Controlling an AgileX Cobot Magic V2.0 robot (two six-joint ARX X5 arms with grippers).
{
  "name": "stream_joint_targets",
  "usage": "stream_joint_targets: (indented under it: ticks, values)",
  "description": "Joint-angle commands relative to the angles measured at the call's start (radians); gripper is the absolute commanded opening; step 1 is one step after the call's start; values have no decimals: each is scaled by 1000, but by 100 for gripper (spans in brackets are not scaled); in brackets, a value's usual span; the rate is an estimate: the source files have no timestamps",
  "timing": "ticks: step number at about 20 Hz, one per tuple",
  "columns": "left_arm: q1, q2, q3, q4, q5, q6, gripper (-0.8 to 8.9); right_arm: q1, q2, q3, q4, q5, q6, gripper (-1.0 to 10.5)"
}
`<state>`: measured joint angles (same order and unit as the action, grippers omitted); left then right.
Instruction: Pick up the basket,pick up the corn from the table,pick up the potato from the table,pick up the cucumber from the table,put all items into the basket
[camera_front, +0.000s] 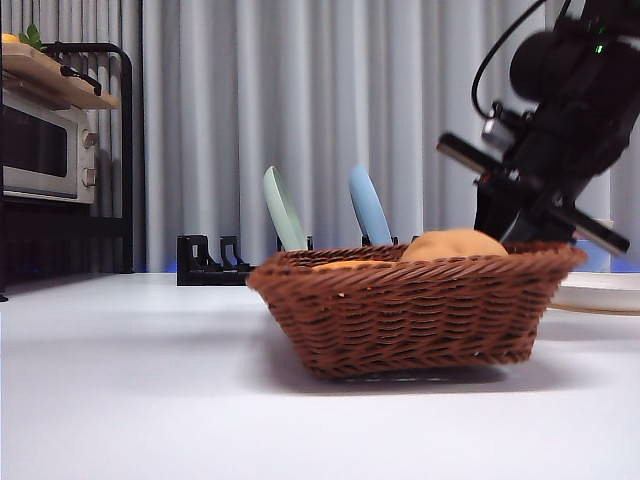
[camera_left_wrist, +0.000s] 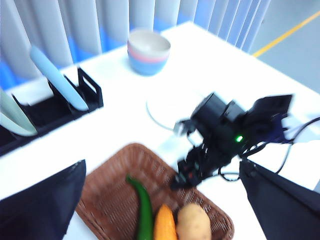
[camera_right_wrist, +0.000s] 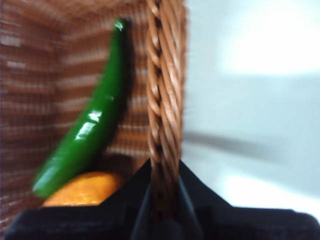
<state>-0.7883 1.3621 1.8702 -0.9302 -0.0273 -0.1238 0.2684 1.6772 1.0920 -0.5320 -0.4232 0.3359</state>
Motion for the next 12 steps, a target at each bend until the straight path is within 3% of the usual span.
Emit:
stream_joint_targets:
  ticks: [1, 4, 6, 9, 10, 11, 12]
  values:
    - [-1, -21, -3, 2, -42, 26, 597, 2, 14, 6, -10, -8, -32, -8]
    - [5, -29, -3, -1, -87, 50, 597, 0, 6, 6, -14, 2, -30, 268]
    - [5, -29, -3, -5, -89, 53, 597, -7, -14, 6, -21, 59, -26, 442]
    - [5, -29, -3, -6, -103, 74, 591, -14, -65, 8, -19, 67, -27, 441]
    - [5, -29, -3, -8, -114, 95, 517, -22, -97, 11, -16, 67, -28, 441]
    - [5, -29, -3, -14, -138, 122, 366, -31, -128, 12, -13, 67, -32, 435]
    - [5, -29, -3, -32, -191, 161, 117, -35, -173, 12, -8, 68, -45, 395]
